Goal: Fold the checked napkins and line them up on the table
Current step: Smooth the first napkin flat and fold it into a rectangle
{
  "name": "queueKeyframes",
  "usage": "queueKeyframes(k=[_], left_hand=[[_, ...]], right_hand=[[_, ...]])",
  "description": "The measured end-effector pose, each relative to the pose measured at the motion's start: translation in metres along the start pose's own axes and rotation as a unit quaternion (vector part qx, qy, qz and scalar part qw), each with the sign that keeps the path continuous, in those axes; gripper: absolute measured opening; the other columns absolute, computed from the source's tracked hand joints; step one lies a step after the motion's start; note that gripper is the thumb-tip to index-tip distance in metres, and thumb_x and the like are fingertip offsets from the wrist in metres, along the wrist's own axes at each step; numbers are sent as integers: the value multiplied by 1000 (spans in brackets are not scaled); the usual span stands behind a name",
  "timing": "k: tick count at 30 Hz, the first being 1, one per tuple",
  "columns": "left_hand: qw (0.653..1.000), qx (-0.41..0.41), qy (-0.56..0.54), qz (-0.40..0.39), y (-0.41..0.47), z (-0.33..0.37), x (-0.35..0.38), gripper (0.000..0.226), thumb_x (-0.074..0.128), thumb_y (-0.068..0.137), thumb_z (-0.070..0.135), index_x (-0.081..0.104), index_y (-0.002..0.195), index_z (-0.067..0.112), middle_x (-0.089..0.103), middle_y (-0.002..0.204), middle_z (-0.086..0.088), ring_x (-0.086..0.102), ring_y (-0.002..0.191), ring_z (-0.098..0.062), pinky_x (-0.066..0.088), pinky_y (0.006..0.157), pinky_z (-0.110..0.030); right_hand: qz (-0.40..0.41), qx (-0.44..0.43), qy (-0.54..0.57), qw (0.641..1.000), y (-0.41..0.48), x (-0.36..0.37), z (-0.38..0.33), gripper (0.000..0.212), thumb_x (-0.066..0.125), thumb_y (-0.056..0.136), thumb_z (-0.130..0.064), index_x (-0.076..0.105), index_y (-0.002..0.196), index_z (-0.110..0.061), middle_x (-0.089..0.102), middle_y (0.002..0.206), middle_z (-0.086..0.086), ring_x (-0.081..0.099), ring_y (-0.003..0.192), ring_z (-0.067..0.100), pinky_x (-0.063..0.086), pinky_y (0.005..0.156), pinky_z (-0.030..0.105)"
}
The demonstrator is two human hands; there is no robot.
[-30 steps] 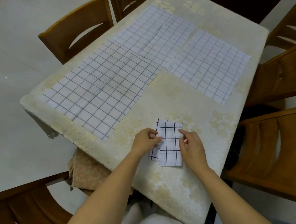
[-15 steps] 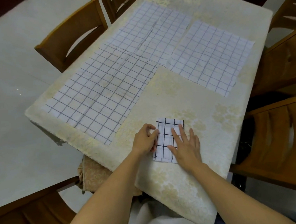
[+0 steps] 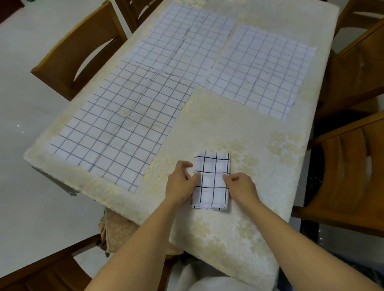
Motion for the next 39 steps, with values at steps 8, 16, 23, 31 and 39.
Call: queueKeyframes(k=[8,16,23,31,39], left_hand=[[965,209,138,72,2,60,0,51,67,98,41,51,141,20,60,122,1,56,111,-16,48,92,-32],[924,141,235,-268,45,103,30,46,69,96,44,59,136,24,64,130,-4,62,116,-24,45,90,-30],[979,46,126,-156,44,65,25,25,71,97,38,76,100,14,67,85,9,61,84,-10,41,65,-18],[975,71,211,-20,17,47,30,47,58,102,47,57,137,15,61,136,-7,59,119,-27,53,98,-45],[880,196,427,-77,-28,25,97,66,23,108,30,-6,163,7,-16,170,-9,-14,158,-26,-5,129,-44]], right_hand=[[-92,-61,-68,992,12,-12,-2,28,63,97,-35,50,78,-19,59,72,3,58,68,22,51,67,36],[-166,-171,-146,960,15,-56,-10,26,63,98,-29,58,75,-16,50,67,-4,43,62,13,35,64,31],[-74,-138,-130,979,32,-75,6,18,68,95,-31,71,89,-14,68,84,-1,60,78,14,43,66,26],[186,-183,-135,956,27,-80,7,31,59,100,-24,62,129,-13,62,125,9,53,119,30,42,103,41],[14,-298,-361,883,4,19,11,62,29,108,-23,-4,160,-14,-6,169,0,-11,155,16,-9,125,32]])
Point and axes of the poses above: each hand's wrist, its own y-axis towards the middle knuckle, its own x-axis out of the palm, z = x × y, the point moved 3 cm from there along y, towards the middle knuckle
